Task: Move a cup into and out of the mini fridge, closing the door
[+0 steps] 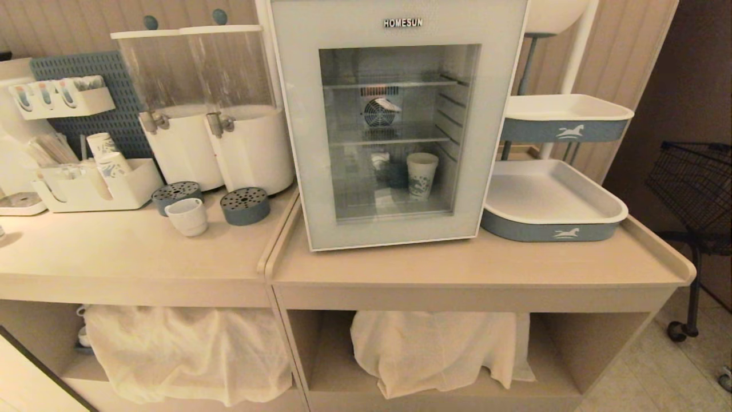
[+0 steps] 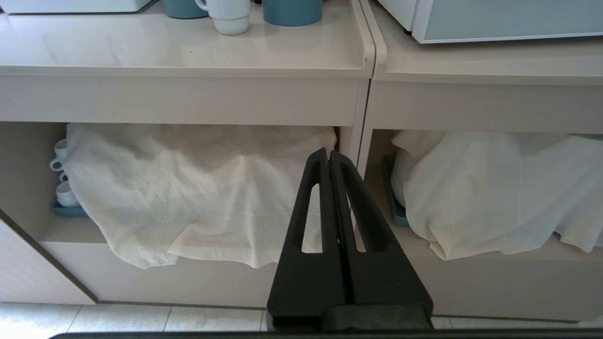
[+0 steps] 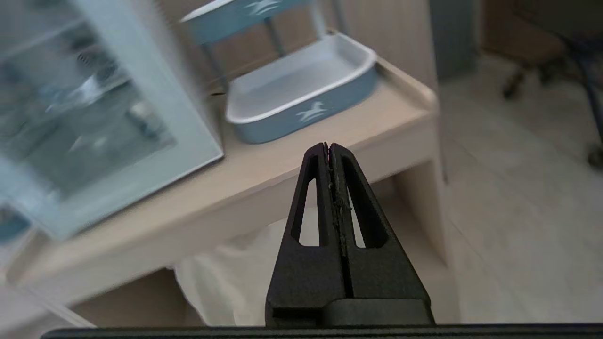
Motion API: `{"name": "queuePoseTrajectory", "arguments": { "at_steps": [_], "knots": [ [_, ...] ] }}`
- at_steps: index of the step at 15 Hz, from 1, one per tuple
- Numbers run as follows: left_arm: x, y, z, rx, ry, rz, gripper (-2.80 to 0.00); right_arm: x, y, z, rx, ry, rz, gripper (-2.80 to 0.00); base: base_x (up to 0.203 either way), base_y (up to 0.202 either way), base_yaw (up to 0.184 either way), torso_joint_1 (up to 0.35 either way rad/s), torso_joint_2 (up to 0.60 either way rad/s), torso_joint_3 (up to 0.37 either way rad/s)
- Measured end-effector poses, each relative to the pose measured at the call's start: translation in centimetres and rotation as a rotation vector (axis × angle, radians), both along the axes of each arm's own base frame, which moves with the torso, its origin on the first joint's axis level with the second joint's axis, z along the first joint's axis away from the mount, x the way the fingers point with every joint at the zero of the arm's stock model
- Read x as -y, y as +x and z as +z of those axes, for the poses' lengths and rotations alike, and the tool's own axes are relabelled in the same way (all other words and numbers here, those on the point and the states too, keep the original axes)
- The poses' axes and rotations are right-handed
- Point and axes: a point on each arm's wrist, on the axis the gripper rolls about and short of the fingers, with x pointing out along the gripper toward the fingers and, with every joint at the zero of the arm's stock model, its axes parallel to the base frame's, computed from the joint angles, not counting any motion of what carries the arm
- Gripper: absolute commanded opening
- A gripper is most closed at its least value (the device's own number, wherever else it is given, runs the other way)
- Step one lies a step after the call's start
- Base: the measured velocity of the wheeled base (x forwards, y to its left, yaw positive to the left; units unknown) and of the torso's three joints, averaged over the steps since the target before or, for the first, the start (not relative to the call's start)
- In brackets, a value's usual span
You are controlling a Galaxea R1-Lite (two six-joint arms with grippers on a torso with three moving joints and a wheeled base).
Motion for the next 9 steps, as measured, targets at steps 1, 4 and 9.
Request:
{"name": "queuePoseTrajectory", "arguments": {
  "at_steps": [1, 4, 9],
  "knots": [
    [0.0, 0.0, 0.0, 0.0, 0.0, -0.001, -2.8, 0.0, 0.8, -1.8, 0.001, -0.047, 0.008, -2.8, 0.0, 0.0, 0.0, 0.0, 0.0, 0.0],
    [0.0, 0.0, 0.0, 0.0, 0.001, -0.001, -2.8, -0.1, 2.6, -5.4, 0.014, -0.197, 0.029, -2.8, 0.0, 0.0, 0.0, 0.0, 0.0, 0.0],
    [0.0, 0.0, 0.0, 0.0, 0.001, -0.001, -2.8, -0.6, 2.9, -7.8, -0.135, -0.317, 0.224, -2.8, 0.0, 0.0, 0.0, 0.0, 0.0, 0.0]
  ]
}}
